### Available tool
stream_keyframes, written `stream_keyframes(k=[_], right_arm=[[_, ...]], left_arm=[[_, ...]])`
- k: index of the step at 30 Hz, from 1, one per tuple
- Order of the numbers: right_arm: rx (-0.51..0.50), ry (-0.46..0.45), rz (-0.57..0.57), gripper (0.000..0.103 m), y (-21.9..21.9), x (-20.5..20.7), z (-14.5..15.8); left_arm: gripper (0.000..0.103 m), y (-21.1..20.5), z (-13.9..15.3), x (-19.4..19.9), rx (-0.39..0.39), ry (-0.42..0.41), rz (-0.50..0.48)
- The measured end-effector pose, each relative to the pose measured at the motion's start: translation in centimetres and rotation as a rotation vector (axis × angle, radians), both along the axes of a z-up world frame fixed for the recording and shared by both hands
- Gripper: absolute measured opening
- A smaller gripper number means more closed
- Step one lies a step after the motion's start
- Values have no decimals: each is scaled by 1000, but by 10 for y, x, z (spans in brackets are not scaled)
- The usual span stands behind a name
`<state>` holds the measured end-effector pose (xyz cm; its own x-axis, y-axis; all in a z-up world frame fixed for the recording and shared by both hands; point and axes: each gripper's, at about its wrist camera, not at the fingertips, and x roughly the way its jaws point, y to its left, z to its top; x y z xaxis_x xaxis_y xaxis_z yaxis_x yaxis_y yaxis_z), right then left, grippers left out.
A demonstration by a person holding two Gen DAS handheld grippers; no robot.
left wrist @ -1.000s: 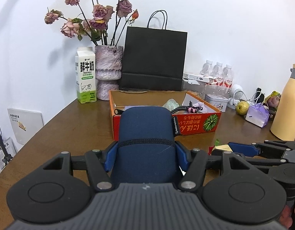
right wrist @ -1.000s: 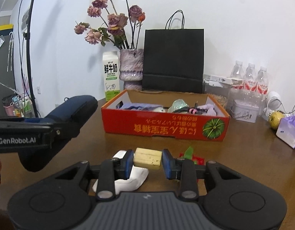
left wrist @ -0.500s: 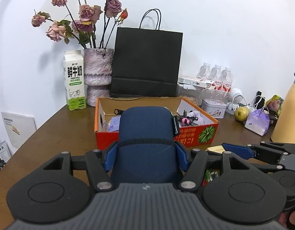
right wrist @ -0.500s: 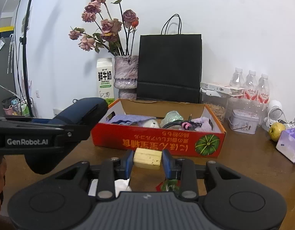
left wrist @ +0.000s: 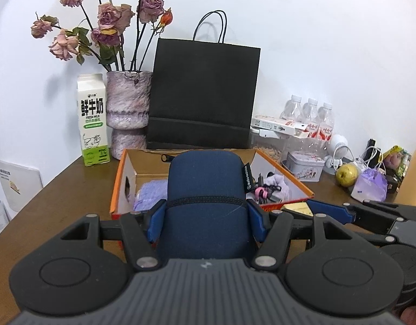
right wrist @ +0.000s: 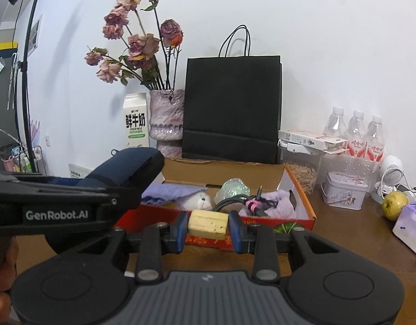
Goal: Organize objects
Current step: 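Carry the navy case and yellow block with both grippers over the box, then lower the navy case and yellow block into the box and open both grippers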
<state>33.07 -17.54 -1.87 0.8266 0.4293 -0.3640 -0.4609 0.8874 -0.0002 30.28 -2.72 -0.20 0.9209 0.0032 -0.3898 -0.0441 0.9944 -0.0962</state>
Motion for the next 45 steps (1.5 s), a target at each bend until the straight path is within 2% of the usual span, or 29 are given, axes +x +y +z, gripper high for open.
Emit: stream_keyframes(k=[13,29,45], right_arm=[[31,0,-7,31,-3,56,1],[12,6,2,31,14,120,-9],[-4,16,-6,31,27,165,-24]], left_arm=[[62,4,0,57,-28,10,2],[62,17,-2,121,-5,-1,15],[62,30,-10,155,-14,22,35]])
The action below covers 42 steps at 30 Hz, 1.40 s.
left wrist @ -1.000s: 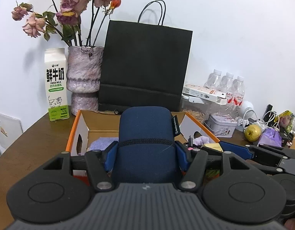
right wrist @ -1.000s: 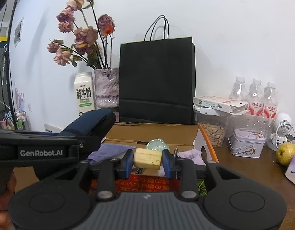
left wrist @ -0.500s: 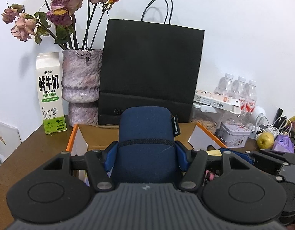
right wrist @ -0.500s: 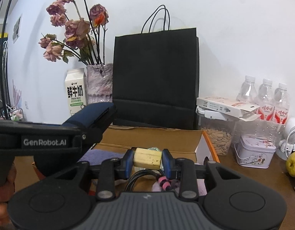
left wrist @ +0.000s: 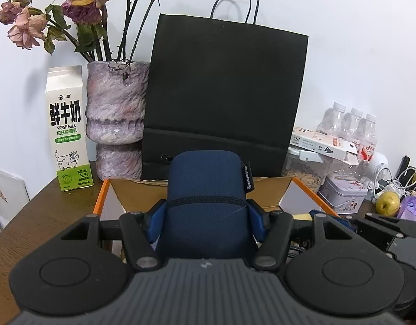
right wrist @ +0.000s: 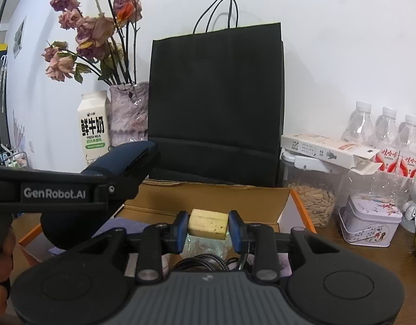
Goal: Organize objects
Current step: 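Lower the navy case and yellow block into the box and open both grippers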
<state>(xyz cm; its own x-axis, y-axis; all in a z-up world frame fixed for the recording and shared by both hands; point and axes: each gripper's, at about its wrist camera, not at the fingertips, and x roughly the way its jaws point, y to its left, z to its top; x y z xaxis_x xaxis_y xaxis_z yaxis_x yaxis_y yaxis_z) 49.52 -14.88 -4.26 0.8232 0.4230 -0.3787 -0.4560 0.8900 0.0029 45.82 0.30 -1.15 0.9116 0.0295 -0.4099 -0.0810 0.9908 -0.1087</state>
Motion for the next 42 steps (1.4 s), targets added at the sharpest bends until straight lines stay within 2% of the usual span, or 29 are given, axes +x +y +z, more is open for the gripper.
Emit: stream_keyframes(k=[9,14,15,16,17,18,19,21,22,34,42], right_arm=[[-14,8,-5,31,3,6,-8],[-19,7,0,31,6,9,-9],[-17,10,1,32,6,9,-9],[-14,18,3,32,6,10,-9],[-9,27,4,32,5,11,-9],[-5,34,1,43,4,12,-10],[-3,41,-7,69,3,12,-10],[5,23,-31,101,1,10,-10],[11,4,-42,103,0,8,-9],[40,41,-36,103,-5,6,-2],[46,24,-42,103,-13,-5,11]], left_arm=[[63,2,-4,6,2,13,12],[68,1,-6,8,12,16,19],[74,1,-5,7,18,6,23],[87,0,-4,4,22,-11,24],[95,0,-3,2,26,-26,24],[103,-1,-1,0,31,-45,26],[103,-2,0,-3,38,-67,32],[103,-4,2,-5,51,-78,33],[103,-4,3,-5,49,-76,30],[103,-3,5,-8,40,-67,27],[103,-4,17,-27,34,-91,7]])
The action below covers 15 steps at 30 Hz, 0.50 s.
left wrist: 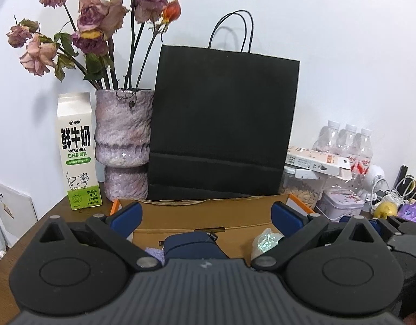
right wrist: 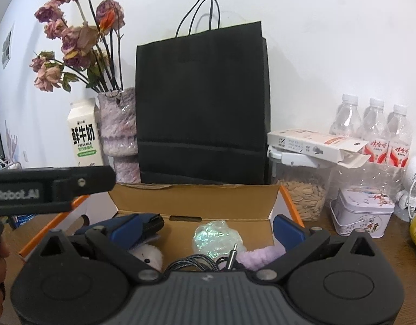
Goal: Organize objects
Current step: 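Lower the navy case and yellow block into the box and open both grippers, then withdraw both grippers toward the white cloth and red-green gift bow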
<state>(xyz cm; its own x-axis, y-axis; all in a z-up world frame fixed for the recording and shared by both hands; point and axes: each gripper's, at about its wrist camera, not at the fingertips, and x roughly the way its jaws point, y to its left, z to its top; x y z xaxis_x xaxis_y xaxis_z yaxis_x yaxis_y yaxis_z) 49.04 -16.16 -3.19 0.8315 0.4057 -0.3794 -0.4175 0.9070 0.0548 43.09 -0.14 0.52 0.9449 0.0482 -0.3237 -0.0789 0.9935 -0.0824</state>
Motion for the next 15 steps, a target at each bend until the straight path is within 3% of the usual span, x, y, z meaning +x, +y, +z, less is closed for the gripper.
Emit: stream_keyframes(k=[15], right_arm=[[-8,-12,16,103,-18,-40,13]], left_arm=[[103,-6,1,-47,-10,21,-41]])
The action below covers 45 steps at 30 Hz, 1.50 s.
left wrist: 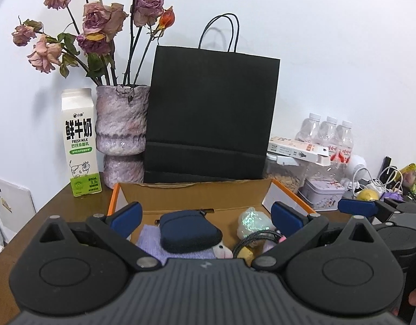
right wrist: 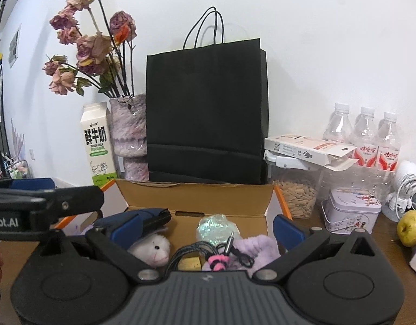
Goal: Organize objects
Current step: 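Withdraw both grippers toward the white cloth and red-green gift bow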
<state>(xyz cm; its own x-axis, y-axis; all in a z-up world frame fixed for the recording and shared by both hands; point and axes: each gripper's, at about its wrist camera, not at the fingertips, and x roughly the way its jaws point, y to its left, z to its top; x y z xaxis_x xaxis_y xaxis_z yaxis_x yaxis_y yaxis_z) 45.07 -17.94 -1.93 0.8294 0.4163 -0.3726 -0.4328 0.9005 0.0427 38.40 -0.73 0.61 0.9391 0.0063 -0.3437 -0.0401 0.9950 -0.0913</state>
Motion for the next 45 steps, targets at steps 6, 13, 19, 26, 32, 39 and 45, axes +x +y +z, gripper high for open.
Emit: stream_keyframes(k=[6,13,19,26,32,39,45], right_arm=[[0,-9,-4,103,-9,-23,0],[-19,-2,-7,103,-21,-51,-4],[-38,12,-7,103,-30,-80,-10],[-54,24,2,103,-37,-114,-16],[-50,38,10,103,-46,-141,-22],[-55,69,10,103,-54,-163,-33],[-68,93,9,103,-59,-178,-43]], left_arm=[[103,1,-2,-20,-7,11,-8],[103,0,-2,-50,-16,11,-12],[103,-4,-2,-78,-16,8,-27],[103,-10,-6,-106,-31,28,-47],[103,-15,-14,-127,-34,63,-48],[103,-18,-32,-148,-34,118,-50],[103,-14,-47,-166,-20,170,-51]])
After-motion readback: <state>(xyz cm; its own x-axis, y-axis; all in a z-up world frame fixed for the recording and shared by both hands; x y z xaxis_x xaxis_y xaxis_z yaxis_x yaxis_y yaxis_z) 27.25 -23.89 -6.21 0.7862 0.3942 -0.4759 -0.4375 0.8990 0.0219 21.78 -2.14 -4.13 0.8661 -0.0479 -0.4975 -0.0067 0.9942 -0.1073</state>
